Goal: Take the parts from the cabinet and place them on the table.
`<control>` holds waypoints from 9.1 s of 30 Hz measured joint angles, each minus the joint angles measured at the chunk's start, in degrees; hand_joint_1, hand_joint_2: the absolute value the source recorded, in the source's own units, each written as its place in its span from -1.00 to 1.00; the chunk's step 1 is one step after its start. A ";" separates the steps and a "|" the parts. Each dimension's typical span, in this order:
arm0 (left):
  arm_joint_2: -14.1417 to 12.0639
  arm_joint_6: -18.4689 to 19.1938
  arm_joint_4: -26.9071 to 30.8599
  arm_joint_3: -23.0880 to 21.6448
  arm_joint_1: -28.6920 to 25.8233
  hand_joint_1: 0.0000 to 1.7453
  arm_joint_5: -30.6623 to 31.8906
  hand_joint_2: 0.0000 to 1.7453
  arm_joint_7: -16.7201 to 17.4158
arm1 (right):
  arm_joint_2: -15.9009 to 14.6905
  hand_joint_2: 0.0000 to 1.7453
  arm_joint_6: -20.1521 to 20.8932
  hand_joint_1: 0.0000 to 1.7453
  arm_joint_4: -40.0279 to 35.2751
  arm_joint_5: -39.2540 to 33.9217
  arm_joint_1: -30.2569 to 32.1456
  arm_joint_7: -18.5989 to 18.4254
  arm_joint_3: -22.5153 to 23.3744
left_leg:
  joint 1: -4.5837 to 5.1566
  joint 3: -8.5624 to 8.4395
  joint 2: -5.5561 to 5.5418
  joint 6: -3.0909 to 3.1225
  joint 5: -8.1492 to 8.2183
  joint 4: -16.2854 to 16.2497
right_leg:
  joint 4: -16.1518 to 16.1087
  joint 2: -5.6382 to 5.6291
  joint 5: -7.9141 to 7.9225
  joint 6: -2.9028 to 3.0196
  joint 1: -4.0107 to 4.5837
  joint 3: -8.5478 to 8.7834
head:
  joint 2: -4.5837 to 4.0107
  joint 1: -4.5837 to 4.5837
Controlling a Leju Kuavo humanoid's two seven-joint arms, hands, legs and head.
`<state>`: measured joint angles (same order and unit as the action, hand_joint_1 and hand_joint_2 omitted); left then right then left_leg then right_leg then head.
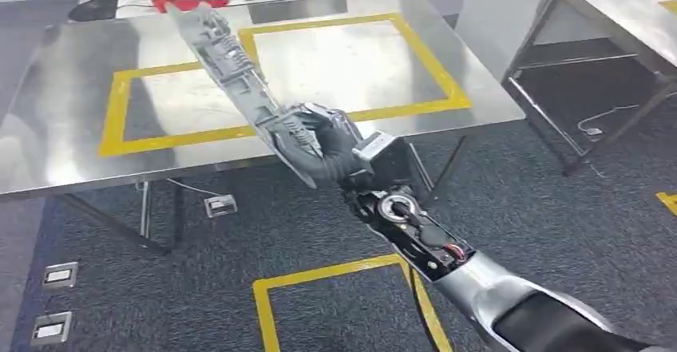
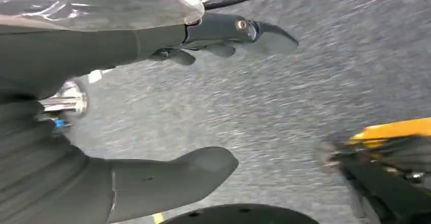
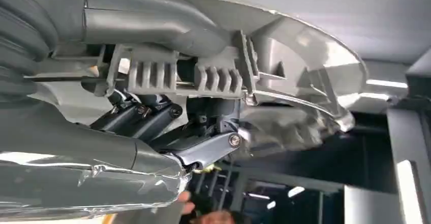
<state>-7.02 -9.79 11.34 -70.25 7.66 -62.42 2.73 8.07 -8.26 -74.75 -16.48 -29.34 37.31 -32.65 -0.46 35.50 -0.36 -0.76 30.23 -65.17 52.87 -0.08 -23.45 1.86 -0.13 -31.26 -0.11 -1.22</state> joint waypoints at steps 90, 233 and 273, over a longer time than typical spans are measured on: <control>-0.52 1.55 0.00 0.00 -0.27 -1.00 2.19 1.00 -2.14 | 3.37 1.00 -21.77 1.00 45.05 57.83 -18.04 -30.54 -6.47 | 0.67 0.88 -0.55 1.06 -8.69 11.05 | 0.95 -0.35 -3.79 -1.81 0.09 1.47 | 0.00 -0.29; -0.98 0.35 0.00 0.07 -0.08 -1.00 0.70 -1.00 -0.04 | -5.38 -1.00 29.22 -1.00 -15.50 -12.50 9.60 -7.30 0.44 | 0.04 1.59 1.19 -0.19 1.28 1.03 | -1.04 0.44 -1.32 -0.82 -0.04 2.52 | 0.00 -0.07; -0.87 0.46 0.00 0.07 -0.42 -1.00 0.77 -1.00 -0.61 | -5.55 -1.00 29.51 -1.00 -16.09 -12.90 10.18 -6.91 0.41 | -0.80 -5.39 -2.80 0.10 -3.47 10.16 | 2.22 -5.88 0.13 -1.77 0.27 -1.74 | 0.00 0.24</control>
<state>-7.89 -9.33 11.34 -70.18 7.24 -61.66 2.12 2.51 21.25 -90.84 -29.38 -19.16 30.40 -32.24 -1.26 30.11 -3.17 -0.66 26.75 -55.01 55.08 -5.96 -23.32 0.09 0.14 -33.01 -0.11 -0.98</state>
